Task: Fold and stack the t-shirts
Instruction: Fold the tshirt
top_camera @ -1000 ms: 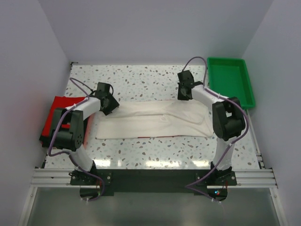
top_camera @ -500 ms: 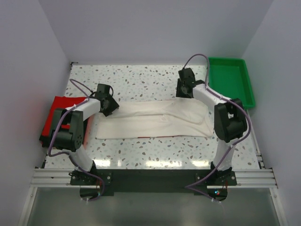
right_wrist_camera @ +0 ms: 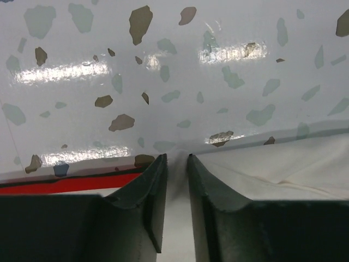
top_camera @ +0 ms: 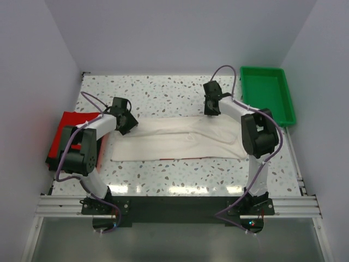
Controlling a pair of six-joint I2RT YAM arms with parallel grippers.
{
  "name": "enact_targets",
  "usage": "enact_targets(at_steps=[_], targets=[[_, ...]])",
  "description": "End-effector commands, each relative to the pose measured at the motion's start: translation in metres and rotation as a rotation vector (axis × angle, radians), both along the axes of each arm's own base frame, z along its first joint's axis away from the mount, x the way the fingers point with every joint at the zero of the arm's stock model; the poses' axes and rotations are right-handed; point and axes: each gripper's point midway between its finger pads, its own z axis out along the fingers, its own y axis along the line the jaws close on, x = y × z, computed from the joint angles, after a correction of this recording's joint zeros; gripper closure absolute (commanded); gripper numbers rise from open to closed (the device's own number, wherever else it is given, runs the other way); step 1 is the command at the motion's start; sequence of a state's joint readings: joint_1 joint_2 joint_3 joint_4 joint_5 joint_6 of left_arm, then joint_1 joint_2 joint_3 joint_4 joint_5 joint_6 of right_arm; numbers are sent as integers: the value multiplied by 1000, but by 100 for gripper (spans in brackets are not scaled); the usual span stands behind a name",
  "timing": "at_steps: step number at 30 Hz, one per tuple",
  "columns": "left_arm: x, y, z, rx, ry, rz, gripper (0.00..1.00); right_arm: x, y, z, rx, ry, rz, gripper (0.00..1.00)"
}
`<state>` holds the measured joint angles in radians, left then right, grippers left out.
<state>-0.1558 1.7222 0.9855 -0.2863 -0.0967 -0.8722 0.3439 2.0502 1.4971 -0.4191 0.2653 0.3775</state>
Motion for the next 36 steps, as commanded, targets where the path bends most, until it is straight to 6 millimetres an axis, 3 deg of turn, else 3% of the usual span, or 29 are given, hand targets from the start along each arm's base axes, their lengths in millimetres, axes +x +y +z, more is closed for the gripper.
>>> enact_targets(at_steps=[1, 5, 9, 18, 20, 21, 31, 36], targets=[[2, -3, 12, -13, -35, -6, 46, 3, -7, 29, -9, -71, -37, 77], [1, -2, 12, -9, -34, -7, 46, -6, -11, 34, -5, -72, -47, 92], [-1, -1, 14, -8, -37, -5, 46, -12, -12, 44, 14, -92, -58, 100], [-8, -1, 12, -10, -28, -7, 46, -45, -13, 67, 86, -120, -55, 100], [-10, 0, 10, -10, -25, -2, 46, -57, -13, 63, 107, -107, -48, 100], [-11, -1, 11, -12, -28, -4, 46, -61, -10, 73, 134, -128, -40, 100], [-21, 6, 19, 4, -37, 24, 46, -121, -4, 66, 231, -101, 9, 100], [-25, 8, 21, 9, -42, 41, 46, -141, 11, 61, 300, -89, 36, 100]])
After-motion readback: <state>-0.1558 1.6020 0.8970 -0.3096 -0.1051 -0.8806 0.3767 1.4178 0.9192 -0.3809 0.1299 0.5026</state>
